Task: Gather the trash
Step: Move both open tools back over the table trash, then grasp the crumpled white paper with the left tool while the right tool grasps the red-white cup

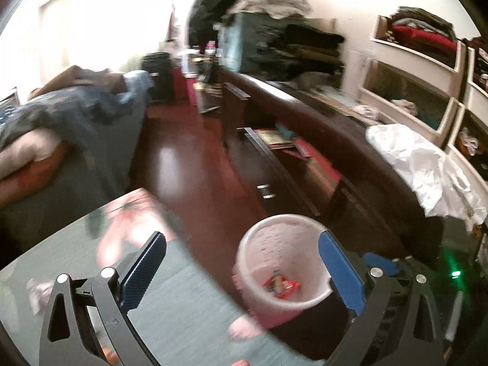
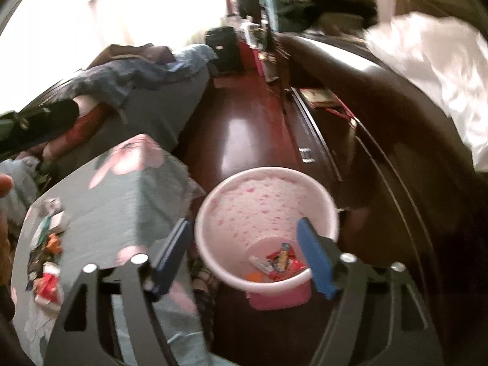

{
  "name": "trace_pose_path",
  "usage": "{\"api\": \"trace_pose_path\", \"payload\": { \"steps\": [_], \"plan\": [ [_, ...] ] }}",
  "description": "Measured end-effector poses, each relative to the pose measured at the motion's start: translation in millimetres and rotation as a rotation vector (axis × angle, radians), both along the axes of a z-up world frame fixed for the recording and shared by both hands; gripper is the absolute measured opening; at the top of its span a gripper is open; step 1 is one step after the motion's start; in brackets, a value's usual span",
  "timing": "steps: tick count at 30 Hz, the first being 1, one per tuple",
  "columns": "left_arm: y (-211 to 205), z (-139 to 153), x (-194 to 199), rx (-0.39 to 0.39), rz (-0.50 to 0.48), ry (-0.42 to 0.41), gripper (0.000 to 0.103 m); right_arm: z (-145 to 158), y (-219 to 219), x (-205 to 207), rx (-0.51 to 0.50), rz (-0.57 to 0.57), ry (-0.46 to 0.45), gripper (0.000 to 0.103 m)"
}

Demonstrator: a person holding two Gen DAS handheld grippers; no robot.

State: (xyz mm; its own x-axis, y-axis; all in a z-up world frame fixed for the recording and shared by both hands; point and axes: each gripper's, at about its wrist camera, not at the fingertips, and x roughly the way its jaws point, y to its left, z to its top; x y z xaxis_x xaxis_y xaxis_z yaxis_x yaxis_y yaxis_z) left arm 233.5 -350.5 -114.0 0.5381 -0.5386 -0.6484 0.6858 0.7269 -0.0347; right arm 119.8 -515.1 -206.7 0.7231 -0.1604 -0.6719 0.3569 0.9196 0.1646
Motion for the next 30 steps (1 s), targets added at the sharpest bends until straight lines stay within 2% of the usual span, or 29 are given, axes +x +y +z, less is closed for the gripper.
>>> {"api": "trace_pose_path", "payload": {
  "steps": [3,6,11,13,15,17,18,21,23,28,30],
  "plan": [
    [36.5,-0.4,-4.2,0.023,0.084,-0.024,0.099,10.2,27.3,-0.5,-0.030,0.054,-0.013,0.090],
    [75.0,-3.3,-2.9,0.038,0.168,-0.031,0.099,18.2,55.8,0.2,-0.052,0.115,-0.019,0.092],
    [136.1,-10.5,23.0,0.073,0.367,-0.039,0.099,24.7,92.5,8.4,-0.075,0.196,-0.012,0.093],
    [158.2,-18.1,44.8,0.102,0.465,-0.028,0.099,26.9,106.6,12.5,-0.086,0.222,-0.011,0.093],
    [179.1,-31.7,70.4,0.118,0.554,0.022,0.099,27.8,119.3,18.3,-0.094,0.248,-0.010,0.093],
    [200.6,-47.5,94.4,0.101,0.621,0.106,0.099,27.5,133.1,25.1,-0.102,0.274,-0.005,0.093],
    [213.8,-59.8,111.0,0.073,0.657,0.177,0.099,26.6,139.2,29.5,-0.105,0.287,-0.002,0.093],
    [233.1,-83.4,137.2,0.010,0.707,0.292,0.099,22.6,152.9,40.9,-0.114,0.319,0.012,0.093],
    [233.9,-96.4,149.6,-0.007,0.719,0.335,0.099,19.2,161.3,48.7,-0.120,0.336,0.022,0.093],
    [223.5,-114.8,163.0,0.074,0.724,0.325,0.099,12.9,179.6,67.4,-0.122,0.374,0.038,0.093],
    [222.2,-120.4,163.7,0.077,0.717,0.347,0.093,11.9,184.0,70.3,-0.117,0.387,0.039,0.093]
  ]
}}
